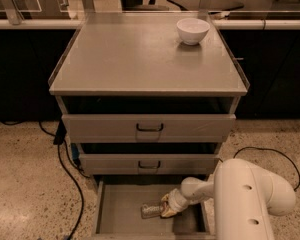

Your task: Place water bottle into bottom drawer

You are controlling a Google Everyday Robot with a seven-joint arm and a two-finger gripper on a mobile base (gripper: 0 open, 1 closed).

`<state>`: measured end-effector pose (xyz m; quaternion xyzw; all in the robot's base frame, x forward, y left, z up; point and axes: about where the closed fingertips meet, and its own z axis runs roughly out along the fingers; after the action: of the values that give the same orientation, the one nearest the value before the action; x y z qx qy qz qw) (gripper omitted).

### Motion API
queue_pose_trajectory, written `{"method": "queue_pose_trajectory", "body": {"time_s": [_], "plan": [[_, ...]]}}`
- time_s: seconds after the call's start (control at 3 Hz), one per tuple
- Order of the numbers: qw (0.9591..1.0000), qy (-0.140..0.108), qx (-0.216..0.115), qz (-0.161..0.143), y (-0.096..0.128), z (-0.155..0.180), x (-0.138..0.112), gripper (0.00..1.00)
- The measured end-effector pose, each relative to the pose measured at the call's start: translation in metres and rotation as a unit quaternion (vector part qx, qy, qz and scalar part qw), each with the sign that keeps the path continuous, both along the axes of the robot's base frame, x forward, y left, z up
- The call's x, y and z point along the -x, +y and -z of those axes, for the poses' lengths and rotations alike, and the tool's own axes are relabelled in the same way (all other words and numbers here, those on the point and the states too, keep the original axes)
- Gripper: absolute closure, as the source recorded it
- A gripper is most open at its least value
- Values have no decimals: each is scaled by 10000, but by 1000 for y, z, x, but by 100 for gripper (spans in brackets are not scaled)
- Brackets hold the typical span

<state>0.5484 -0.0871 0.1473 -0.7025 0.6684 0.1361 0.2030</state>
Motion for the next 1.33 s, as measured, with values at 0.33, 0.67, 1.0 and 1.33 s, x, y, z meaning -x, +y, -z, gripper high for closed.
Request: {"method": "queue_pose_trajectory", "body": {"time_s": [0.33,0.67,1.0,1.33], "plan": [[9995,-7,236,206,2,9,1,100],[9979,26,395,508,-1,35,6,100],[9979,27,395,509,-1,33,6,100],[9979,27,395,509,-1,33,6,76]]}}
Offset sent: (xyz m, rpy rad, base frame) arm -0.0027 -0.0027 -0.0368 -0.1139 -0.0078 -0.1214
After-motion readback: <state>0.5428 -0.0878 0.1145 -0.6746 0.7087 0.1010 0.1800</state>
